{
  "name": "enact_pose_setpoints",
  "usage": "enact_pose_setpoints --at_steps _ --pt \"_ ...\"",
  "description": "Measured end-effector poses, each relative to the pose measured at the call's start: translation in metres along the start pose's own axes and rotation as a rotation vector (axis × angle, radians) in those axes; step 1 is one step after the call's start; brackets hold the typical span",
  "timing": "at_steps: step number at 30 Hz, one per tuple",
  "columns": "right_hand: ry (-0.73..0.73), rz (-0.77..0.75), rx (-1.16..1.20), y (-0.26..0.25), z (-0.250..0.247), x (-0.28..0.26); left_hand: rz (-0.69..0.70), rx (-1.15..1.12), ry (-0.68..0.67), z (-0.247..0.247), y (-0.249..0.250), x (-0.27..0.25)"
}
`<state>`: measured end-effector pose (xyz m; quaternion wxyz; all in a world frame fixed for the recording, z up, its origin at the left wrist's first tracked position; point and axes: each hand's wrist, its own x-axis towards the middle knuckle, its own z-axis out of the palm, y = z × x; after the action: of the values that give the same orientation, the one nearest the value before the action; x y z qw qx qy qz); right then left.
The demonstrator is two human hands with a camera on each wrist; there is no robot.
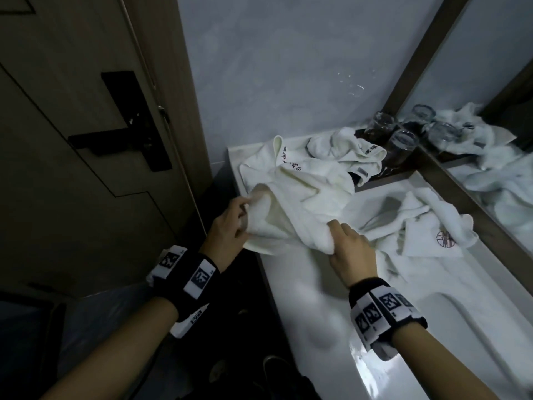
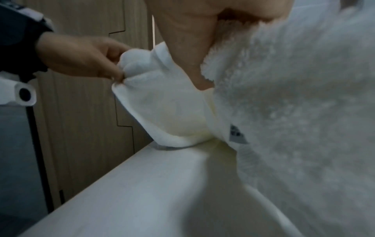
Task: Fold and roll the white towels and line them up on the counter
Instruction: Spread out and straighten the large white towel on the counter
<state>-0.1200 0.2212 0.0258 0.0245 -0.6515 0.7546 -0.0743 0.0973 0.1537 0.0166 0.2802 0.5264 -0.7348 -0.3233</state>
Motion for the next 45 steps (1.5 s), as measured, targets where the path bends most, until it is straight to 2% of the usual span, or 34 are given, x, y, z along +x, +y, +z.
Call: enact_pose_setpoints --at_steps 4,7,8,11,13,15,16,18,20,22,24,27,30,35,39,42,44,45 --pt "0.012 0.012 0.036 0.012 -0.003 0.0 0.167 0.039 0.055 -0.011 0.006 0.002" --pt "-0.059 0.014 0.157 0.022 -0.001 0.003 0.18 -0.033 0.115 -0.015 0.011 0.006" --pt "-0.151 0.002 0.185 0.026 0.001 0.004 0.155 -0.068 0.133 -0.016 0.012 0.007" --pt "-0.588 -0.026 0.126 0.031 0.013 0.0 0.127 -0.118 0.087 -0.021 0.013 0.007" --pt "-0.687 -0.021 0.112 0.033 0.022 -0.005 0.18 -0.109 0.03 -0.023 0.013 0.004" --pt "-0.665 0.031 0.095 0.036 0.029 -0.003 0.184 -0.103 -0.054 -0.026 0.008 0.001" --pt "-0.664 0.049 0.039 0.036 0.029 -0.002 0.142 -0.102 -0.112 -0.028 0.002 -0.001" --pt "-0.617 0.074 -0.043 0.038 0.026 0.0 -0.036 -0.091 -0.265 -0.029 -0.013 -0.007" --pt "-0.476 0.117 0.063 0.044 0.021 0.002 -0.197 -0.129 -0.38 -0.027 -0.027 -0.017" --pt "-0.3 0.221 0.273 0.05 0.012 0.001 -0.268 -0.176 -0.424 -0.021 -0.036 -0.026" --pt "-0.205 0.307 0.321 0.053 0.007 0.003 -0.302 -0.175 -0.39 -0.014 -0.044 -0.031" --pt "-0.14 0.361 0.327 0.057 0.004 0.007 -0.333 -0.149 -0.311 -0.016 -0.052 -0.03" --pt "-0.134 0.413 0.426 0.06 0.006 0.009 -0.346 -0.136 -0.272 -0.025 -0.057 -0.025" --pt "-0.157 0.292 0.407 0.056 0.006 0.018 -0.3 -0.173 -0.13 -0.03 -0.051 -0.005" --pt "-0.21 0.319 0.775 0.043 -0.007 0.039 -0.241 -0.342 0.005 -0.027 -0.037 0.019" --pt "-0.191 0.462 1.235 0.036 -0.014 0.057 -0.387 -0.583 0.161 -0.024 -0.033 0.039" --pt "-0.166 0.514 1.612 0.034 -0.015 0.068 -0.471 -0.851 0.167 -0.023 -0.035 0.051" --pt "-0.143 0.534 1.771 0.032 -0.016 0.073 -0.472 -0.977 0.133 -0.022 -0.036 0.056"
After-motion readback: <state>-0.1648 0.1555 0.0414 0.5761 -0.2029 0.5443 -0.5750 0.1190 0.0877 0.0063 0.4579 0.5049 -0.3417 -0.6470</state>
